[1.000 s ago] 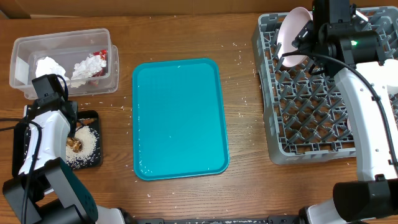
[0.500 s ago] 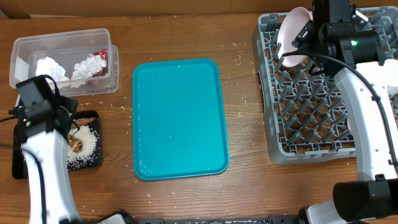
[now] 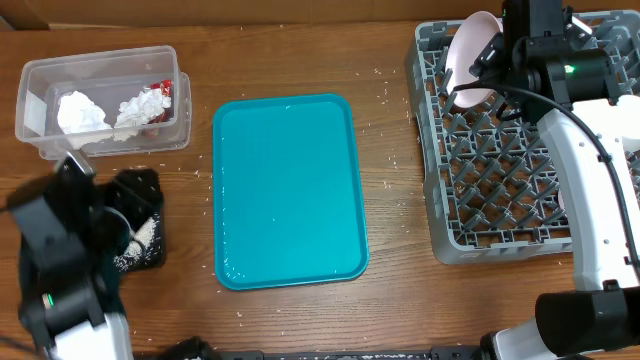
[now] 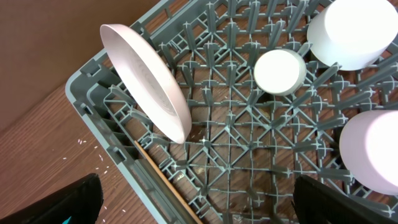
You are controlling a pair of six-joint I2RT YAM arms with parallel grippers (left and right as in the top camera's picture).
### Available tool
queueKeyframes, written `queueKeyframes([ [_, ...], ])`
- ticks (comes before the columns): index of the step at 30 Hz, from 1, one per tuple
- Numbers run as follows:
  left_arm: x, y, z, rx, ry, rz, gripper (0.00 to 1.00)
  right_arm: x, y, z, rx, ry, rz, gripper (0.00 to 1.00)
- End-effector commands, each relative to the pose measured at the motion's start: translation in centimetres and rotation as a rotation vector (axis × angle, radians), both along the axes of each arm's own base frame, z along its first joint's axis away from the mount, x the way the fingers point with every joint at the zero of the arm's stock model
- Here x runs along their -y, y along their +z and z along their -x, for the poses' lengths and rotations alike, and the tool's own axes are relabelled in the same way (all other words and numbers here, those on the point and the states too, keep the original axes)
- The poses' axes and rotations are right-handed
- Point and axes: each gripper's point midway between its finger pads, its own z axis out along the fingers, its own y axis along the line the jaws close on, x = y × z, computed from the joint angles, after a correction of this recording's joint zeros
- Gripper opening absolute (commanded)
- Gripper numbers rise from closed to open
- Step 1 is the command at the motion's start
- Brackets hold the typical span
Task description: Sort waste into correct bins and load items into the dishwasher
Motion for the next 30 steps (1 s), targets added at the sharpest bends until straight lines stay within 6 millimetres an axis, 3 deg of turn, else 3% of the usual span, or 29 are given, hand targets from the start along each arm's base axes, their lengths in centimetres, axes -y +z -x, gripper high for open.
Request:
queueKeyframes([
  [1,4.1,0.1,1.9,0.079,-0.172,0.028,0.50,-0.1,0.2,-0.1,0.011,-0.005,-0.003,1.00],
  [2,4.5,-0.2,2.4,0.080,-0.182,0.026,0.56,-0.1,0.2,-0.1,0.011,-0.005,-0.003,1.00],
  [3,4.9,-0.5,2.8,0.077,-0.190,0.029,0.74,-0.1,0.2,-0.1,0.011,-0.005,-0.003,1.00],
  [4,5.2,-1.1,3.3,0.060,-0.194,0.040,1.00,-0.1,0.2,-0.1,0.011,-0.005,-0.003,1.00],
  [9,5.8,-2.9,4.6,-0.027,-0.194,0.077,1.00,-0.1,0.2,-0.1,0.011,-0.005,-0.003,1.00],
  [19,5.8,-3.1,4.7,-0.037,-0.190,0.078,1.00,-0.1,0.2,-0.1,0.011,-0.005,-0.003,1.00],
  [22,6.1,-3.9,5.6,-0.079,-0.208,0.077,1.00,-0.1,0.2,-0.1,0.011,-0.005,-0.003,1.00],
  [26,5.4,-5.2,6.7,-0.156,-0.181,0.042,1.00,-0.1,0.2,-0.1,0.011,-0.005,-0.003,1.00],
  [30,5.5,-5.8,6.8,-0.145,-0.301,-0.080,1.00,-0.1,0.2,-0.1,0.011,-0.005,-0.003,1.00],
])
